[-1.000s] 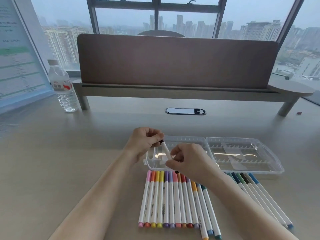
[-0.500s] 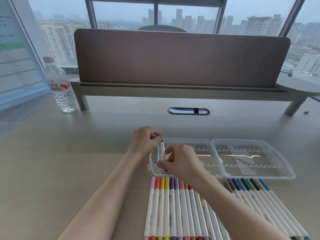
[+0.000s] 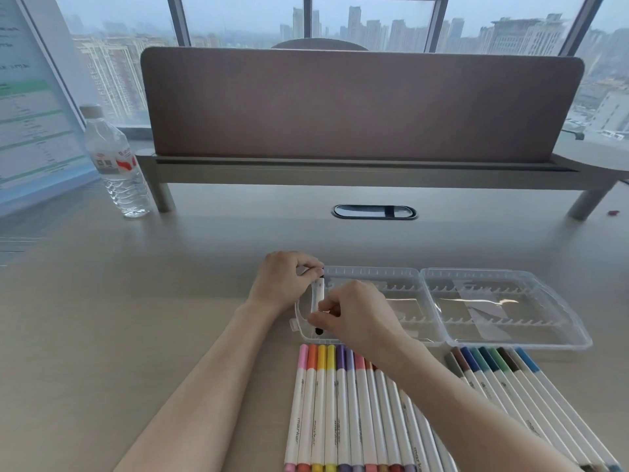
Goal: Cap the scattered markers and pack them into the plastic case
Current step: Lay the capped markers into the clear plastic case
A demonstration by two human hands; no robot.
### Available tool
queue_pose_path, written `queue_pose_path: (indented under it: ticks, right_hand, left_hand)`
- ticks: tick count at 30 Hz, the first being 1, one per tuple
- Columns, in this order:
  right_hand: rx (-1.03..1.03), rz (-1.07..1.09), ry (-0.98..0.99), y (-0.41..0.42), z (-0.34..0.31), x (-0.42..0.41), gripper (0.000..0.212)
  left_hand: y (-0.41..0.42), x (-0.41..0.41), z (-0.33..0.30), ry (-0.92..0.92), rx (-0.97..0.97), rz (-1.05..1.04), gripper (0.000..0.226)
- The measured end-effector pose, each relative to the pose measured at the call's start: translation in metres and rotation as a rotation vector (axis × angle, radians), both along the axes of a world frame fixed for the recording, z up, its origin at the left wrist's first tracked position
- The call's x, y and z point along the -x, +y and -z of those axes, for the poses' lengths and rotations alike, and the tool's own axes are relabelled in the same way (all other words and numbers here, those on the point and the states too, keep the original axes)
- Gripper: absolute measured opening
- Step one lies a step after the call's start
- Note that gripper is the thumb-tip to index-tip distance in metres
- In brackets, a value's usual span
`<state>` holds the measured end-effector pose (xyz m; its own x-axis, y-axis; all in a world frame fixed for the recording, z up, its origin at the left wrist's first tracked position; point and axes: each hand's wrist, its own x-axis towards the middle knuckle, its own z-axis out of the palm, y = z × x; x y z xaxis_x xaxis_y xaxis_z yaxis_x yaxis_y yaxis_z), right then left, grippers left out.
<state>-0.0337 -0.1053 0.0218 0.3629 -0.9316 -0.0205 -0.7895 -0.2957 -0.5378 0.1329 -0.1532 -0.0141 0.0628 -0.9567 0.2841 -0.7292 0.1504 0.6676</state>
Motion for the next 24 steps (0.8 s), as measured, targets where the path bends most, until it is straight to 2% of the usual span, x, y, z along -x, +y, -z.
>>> queue_pose_path:
  ticks: [3, 9, 13, 17, 24]
  right_hand:
    - [0.014, -0.044, 0.068, -0.002, -0.002, -0.001, 0.021]
    - [0.001, -0.061, 0.079, -0.007, 0.003, -0.002, 0.021]
    - [-0.008, -0.080, 0.002, -0.007, 0.004, 0.003, 0.024]
    - [0.029, -0.100, -0.100, -0.001, 0.003, 0.013, 0.011]
    - [0.093, -0.011, -0.222, 0.005, -0.001, 0.055, 0.005]
  left_hand:
    - [0.000, -0.002, 0.001, -0.016, -0.047, -0.013, 0.011]
    - [-0.001, -0.003, 0.002, -0.064, -0.108, -0.012, 0.011]
    - [0.001, -0.005, -0.001, -0.015, -0.148, -0.009, 0.012]
    - [0.003, -0.009, -0.005, -0.012, -0.193, 0.024, 0.017]
    - [0.014, 0.010, -0.021, -0.068, -0.096, -0.024, 0.018]
